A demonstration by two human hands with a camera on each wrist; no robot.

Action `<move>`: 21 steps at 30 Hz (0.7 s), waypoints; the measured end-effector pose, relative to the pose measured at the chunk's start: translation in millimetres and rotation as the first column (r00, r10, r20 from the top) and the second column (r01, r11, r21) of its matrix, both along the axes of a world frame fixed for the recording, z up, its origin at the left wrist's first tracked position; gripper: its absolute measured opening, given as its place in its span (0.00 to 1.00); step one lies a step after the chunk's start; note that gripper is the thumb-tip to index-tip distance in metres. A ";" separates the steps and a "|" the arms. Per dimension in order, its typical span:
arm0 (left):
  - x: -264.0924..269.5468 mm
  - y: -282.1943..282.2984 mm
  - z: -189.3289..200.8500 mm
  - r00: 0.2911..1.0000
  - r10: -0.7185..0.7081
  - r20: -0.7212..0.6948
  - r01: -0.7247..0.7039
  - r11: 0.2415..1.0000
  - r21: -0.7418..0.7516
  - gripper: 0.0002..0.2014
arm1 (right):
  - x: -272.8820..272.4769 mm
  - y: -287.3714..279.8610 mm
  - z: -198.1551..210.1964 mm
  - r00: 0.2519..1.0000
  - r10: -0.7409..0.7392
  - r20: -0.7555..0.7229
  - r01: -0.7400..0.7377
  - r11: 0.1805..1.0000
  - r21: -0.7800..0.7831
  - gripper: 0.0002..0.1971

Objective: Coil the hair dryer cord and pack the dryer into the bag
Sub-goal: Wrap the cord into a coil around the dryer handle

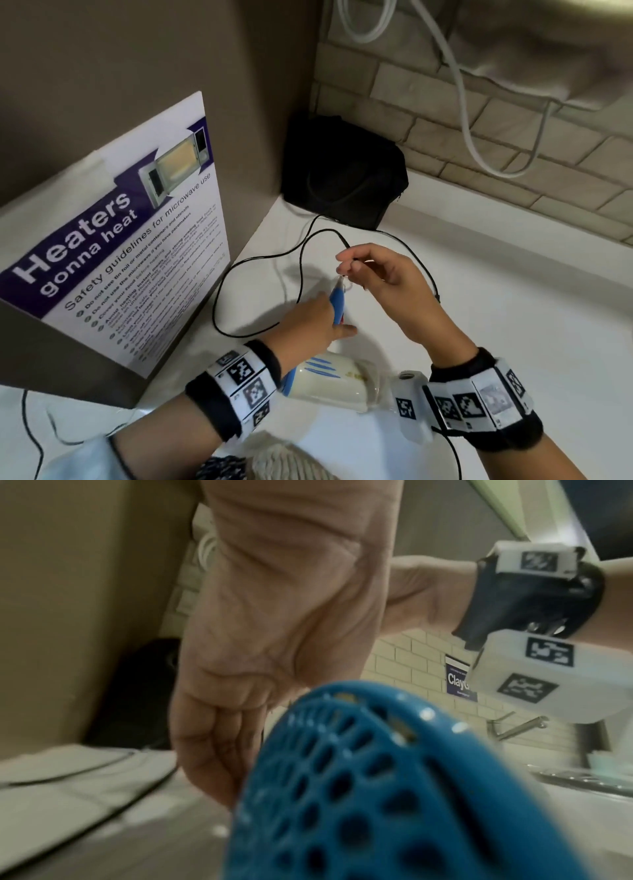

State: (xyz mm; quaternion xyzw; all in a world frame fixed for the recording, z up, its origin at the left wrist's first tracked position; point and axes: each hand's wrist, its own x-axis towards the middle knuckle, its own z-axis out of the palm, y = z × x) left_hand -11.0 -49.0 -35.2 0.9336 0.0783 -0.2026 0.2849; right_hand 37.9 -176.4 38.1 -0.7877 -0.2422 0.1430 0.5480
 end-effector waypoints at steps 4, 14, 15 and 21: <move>14.5 -10.2 0.3 0.995 -0.102 -0.023 0.102 0.994 0.035 0.27 | -0.2 -6.9 11.2 0.999 -0.035 0.010 0.034 0.998 0.055 0.16; -3.7 20.6 16.4 0.984 0.179 0.023 -0.136 0.819 -0.558 0.17 | 19.0 -40.3 22.0 0.958 -0.280 -0.069 0.286 0.949 0.129 0.19; -5.7 22.9 20.1 0.985 0.175 0.003 -0.137 0.781 -0.609 0.15 | 20.6 -41.4 21.0 0.949 -0.301 -0.091 0.310 0.943 0.120 0.19; -15.0 28.4 62.8 0.996 0.077 0.034 -0.007 0.479 -0.878 0.04 | 32.0 -46.4 4.0 0.908 -0.403 -0.118 0.384 0.910 -0.155 0.20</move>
